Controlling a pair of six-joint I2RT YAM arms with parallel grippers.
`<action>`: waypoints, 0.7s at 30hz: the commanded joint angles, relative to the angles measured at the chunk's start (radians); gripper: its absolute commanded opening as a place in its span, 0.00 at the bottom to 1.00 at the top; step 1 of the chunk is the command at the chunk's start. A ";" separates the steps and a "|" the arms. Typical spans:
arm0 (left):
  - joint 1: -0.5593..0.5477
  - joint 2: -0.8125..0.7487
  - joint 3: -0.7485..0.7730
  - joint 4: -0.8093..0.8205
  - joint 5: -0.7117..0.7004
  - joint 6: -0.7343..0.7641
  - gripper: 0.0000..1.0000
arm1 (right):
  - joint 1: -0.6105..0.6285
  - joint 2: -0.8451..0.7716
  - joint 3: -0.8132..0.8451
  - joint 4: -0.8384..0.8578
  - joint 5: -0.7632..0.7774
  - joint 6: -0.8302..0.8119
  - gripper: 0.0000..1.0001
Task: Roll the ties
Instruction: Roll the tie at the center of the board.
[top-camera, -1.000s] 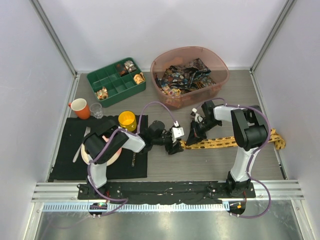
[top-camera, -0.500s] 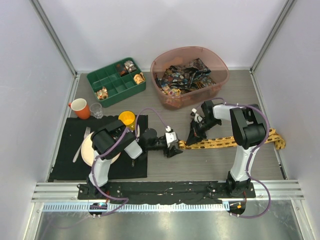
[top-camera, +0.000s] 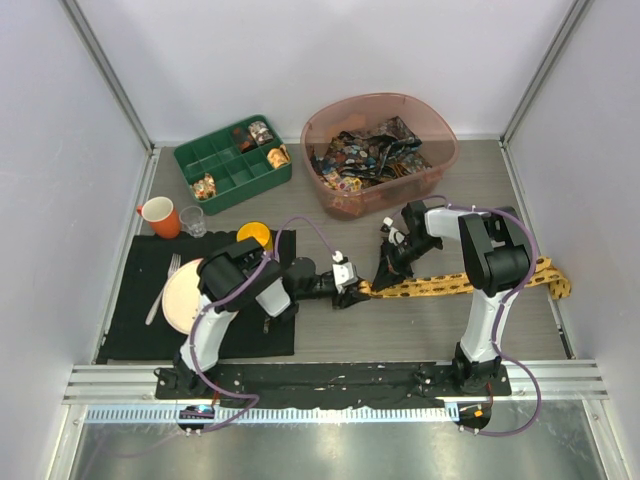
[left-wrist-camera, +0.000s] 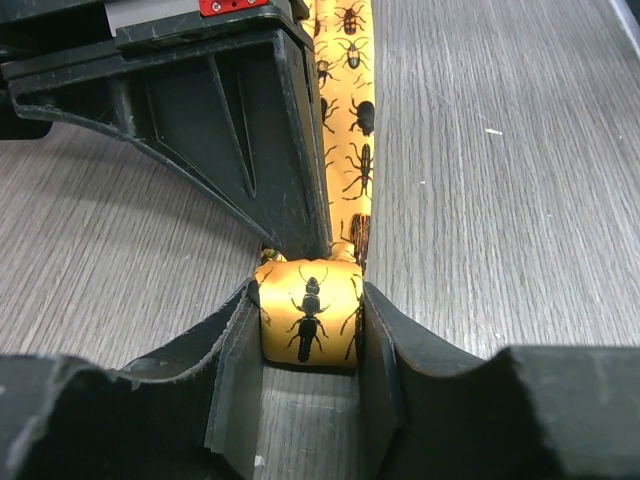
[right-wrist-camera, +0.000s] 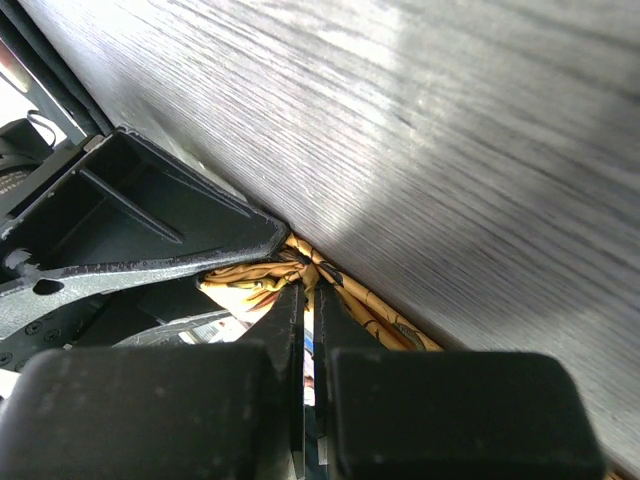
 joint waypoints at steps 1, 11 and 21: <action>-0.005 -0.071 -0.025 -0.210 -0.007 0.077 0.31 | 0.029 0.074 -0.040 0.073 0.269 -0.064 0.01; -0.006 -0.237 0.182 -0.894 -0.134 0.199 0.09 | 0.059 0.058 -0.057 0.156 0.193 -0.033 0.00; -0.020 -0.231 0.427 -1.501 -0.237 0.331 0.00 | 0.061 0.054 -0.031 0.161 0.125 -0.035 0.07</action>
